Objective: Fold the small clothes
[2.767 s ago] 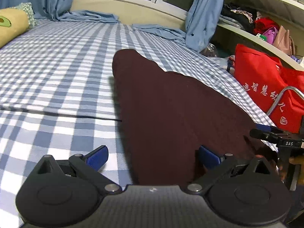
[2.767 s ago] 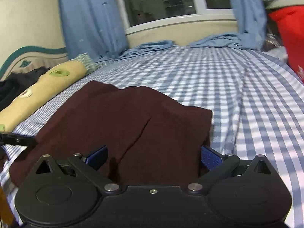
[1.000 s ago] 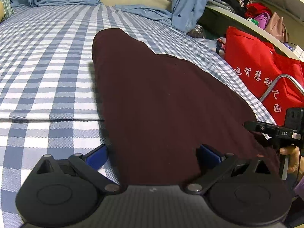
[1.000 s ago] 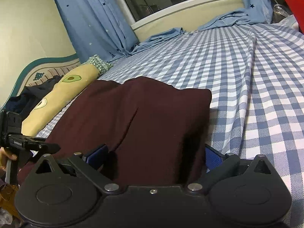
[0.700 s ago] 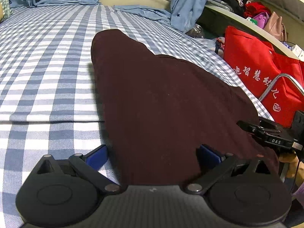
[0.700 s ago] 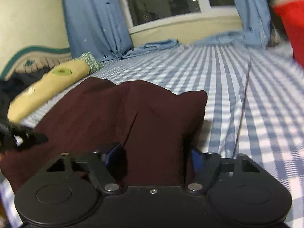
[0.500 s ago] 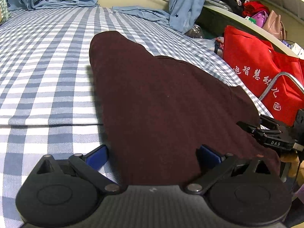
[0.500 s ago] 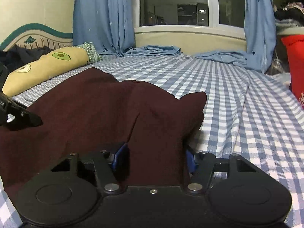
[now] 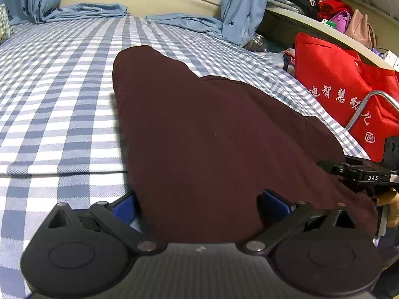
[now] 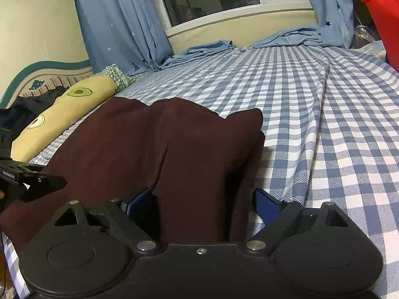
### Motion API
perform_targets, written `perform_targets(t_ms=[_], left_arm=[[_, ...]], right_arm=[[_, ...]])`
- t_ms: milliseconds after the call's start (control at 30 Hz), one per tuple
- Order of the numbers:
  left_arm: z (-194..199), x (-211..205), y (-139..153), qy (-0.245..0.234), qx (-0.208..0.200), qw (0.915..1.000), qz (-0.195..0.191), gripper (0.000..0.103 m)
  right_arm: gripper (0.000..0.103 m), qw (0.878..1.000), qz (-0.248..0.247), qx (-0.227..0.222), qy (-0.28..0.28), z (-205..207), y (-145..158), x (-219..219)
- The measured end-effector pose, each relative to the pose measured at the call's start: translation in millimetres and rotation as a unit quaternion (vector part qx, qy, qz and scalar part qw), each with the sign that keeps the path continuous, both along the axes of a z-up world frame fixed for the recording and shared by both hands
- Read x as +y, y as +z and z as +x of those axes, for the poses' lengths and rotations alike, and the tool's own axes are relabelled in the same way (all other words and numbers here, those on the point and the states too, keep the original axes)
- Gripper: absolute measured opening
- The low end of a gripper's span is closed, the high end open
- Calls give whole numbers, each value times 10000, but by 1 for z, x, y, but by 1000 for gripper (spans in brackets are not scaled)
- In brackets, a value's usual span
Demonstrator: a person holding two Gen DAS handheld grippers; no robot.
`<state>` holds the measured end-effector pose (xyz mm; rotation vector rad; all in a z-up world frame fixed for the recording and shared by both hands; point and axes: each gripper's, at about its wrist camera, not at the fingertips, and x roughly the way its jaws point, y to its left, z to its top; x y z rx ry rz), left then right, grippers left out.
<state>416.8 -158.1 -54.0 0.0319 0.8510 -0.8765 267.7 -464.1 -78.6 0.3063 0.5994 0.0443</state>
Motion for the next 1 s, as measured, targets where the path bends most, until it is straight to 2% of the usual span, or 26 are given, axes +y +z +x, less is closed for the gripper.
perform_targets(t_ms=[167, 300, 400, 567, 667, 733, 800, 900, 1000], left_arm=[[5, -2, 0, -121, 38, 9999, 17, 103], [9, -3, 0, -310, 90, 9995, 68, 103], [10, -7, 0, -422, 65, 9990, 111, 103], [11, -9, 0, -580, 49, 9982, 175, 103], [15, -13, 4, -625, 160, 9973, 344, 103], [16, -15, 5, -604, 214, 9971, 403, 103], [15, -16, 4, -537, 206, 9975, 411, 103], [10, -18, 4, -413, 119, 9981, 445, 103], [9, -18, 4, -374, 120, 9982, 449, 103]], right_arm=[[83, 9995, -312, 45, -99, 2, -1, 8], [73, 9989, -455, 69, -95, 2, -1, 15], [70, 9980, -611, 115, -137, 2, -1, 22], [62, 9976, -602, 175, -309, 1, 2, 28], [50, 9969, -647, 179, -398, 2, 6, 32], [39, 9961, -739, 198, -435, 2, 9, 35], [34, 9949, -882, 220, -427, 2, 13, 40], [34, 9932, -1050, 265, -424, 5, 14, 45], [35, 9943, -925, 222, -486, 3, 10, 42]])
